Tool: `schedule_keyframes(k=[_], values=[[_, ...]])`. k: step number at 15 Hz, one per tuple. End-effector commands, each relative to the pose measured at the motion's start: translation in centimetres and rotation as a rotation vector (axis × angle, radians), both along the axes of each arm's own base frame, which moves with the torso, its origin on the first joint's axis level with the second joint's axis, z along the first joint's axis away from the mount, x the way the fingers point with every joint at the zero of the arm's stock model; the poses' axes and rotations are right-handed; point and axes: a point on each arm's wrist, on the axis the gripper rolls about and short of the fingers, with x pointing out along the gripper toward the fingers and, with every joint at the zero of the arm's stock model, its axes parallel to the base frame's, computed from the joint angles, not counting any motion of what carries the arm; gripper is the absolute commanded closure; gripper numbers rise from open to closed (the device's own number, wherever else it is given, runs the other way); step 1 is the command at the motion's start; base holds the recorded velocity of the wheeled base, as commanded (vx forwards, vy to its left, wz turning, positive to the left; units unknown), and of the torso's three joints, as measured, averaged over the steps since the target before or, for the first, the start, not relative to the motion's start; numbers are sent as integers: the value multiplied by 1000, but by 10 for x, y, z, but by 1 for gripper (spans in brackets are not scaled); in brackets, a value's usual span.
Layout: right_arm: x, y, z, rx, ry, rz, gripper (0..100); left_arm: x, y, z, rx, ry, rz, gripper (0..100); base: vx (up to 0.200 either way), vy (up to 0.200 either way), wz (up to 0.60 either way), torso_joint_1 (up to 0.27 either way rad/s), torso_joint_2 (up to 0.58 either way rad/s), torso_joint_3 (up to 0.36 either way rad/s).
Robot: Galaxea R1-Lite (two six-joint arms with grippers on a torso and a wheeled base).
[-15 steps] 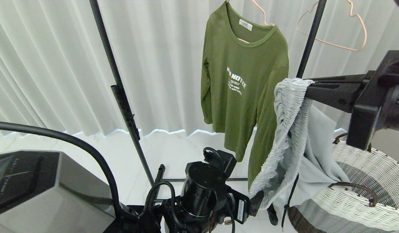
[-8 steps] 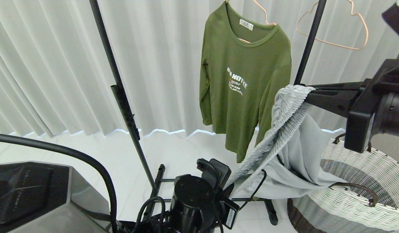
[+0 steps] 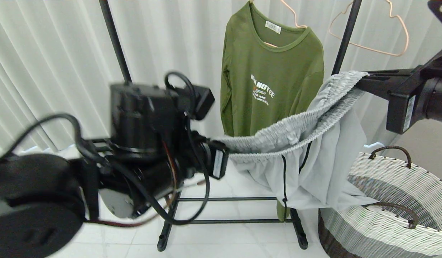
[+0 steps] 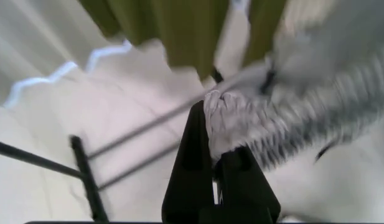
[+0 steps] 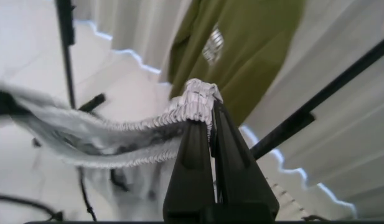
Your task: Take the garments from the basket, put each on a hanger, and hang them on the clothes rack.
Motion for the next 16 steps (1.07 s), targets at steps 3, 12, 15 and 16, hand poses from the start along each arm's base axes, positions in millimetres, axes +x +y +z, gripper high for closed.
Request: schedule_keyframes(k=[3, 12, 15, 16], values=[[-3, -5, 28, 31, -88, -7, 100, -44, 61, 142, -186, -230, 58, 100, 0, 0, 0, 0, 0, 0], [-23, -26, 68, 24, -155, 0, 100, -82, 45, 170, -21, -372, -31, 100, 0, 0, 0, 0, 0, 0], [-25, -28, 73, 37, -166, -5, 100, -86, 37, 172, -16, -374, -16, 100, 0, 0, 0, 0, 0, 0], [-28, -31, 74, 41, -169, -5, 100, -84, 35, 174, -18, -378, -2, 100, 0, 0, 0, 0, 0, 0]])
